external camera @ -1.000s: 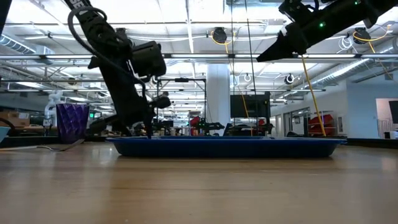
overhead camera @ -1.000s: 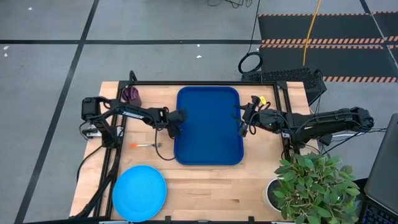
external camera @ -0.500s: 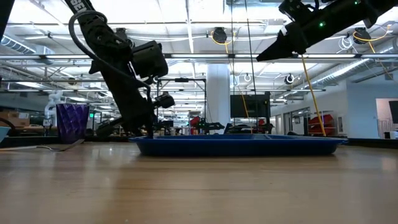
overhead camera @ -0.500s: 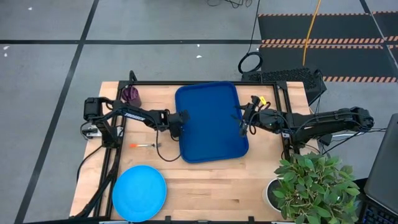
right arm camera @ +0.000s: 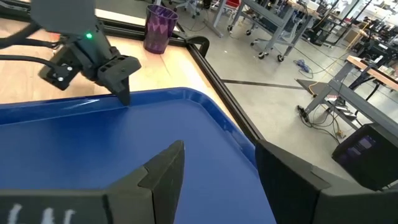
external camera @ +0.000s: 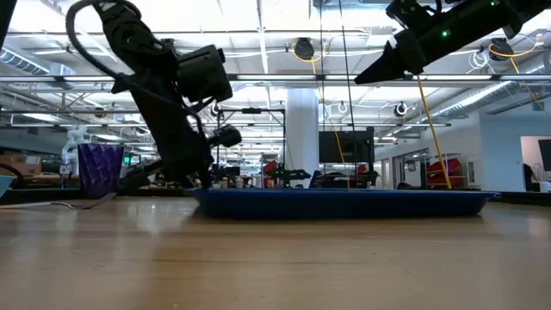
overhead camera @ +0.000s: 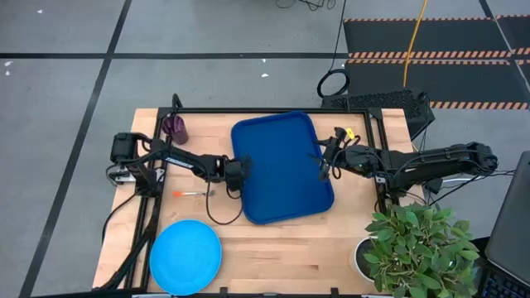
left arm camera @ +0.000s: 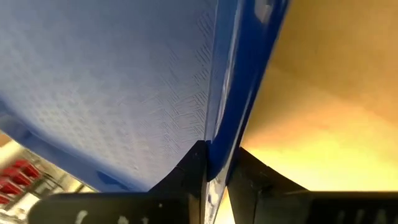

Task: Pick and place plate/cup/fork/spoon on tray
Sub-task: Prepare the blue serving tray to the center of the table

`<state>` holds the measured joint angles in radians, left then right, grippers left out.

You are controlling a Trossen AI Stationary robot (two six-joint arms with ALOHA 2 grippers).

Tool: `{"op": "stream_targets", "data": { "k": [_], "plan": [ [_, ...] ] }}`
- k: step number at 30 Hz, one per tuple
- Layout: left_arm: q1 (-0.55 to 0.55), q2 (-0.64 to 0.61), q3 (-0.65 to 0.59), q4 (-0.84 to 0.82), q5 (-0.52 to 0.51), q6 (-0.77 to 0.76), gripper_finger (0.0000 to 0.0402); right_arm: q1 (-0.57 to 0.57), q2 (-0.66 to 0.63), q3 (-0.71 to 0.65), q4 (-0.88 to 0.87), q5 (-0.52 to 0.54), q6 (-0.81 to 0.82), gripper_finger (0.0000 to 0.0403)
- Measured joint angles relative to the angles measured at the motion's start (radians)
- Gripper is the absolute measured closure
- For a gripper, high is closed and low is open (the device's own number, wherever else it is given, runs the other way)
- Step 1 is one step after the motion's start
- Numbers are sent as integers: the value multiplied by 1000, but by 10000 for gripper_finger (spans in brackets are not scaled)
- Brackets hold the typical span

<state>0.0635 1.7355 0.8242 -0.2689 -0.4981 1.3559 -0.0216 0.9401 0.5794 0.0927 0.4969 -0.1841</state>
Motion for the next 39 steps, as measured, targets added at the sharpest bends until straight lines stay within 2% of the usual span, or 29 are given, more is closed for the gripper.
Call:
{"op": "stream_targets", "data": {
  "k": [13, 22, 30, 39],
  "plan": [
    [-111, 0, 168, -268, 0, -310, 366, 0, 0, 0, 2, 0, 15, 211],
    [-162, -1, 320, -418, 15, -605, 368, 0, 0, 0, 9, 0, 15, 211],
    [-201, -3, 427, -513, 63, -942, 368, 0, 0, 0, 9, 0, 15, 211],
    [-267, -3, 428, -570, 45, -1056, 372, 0, 0, 0, 10, 0, 26, 211]
  ]
}}
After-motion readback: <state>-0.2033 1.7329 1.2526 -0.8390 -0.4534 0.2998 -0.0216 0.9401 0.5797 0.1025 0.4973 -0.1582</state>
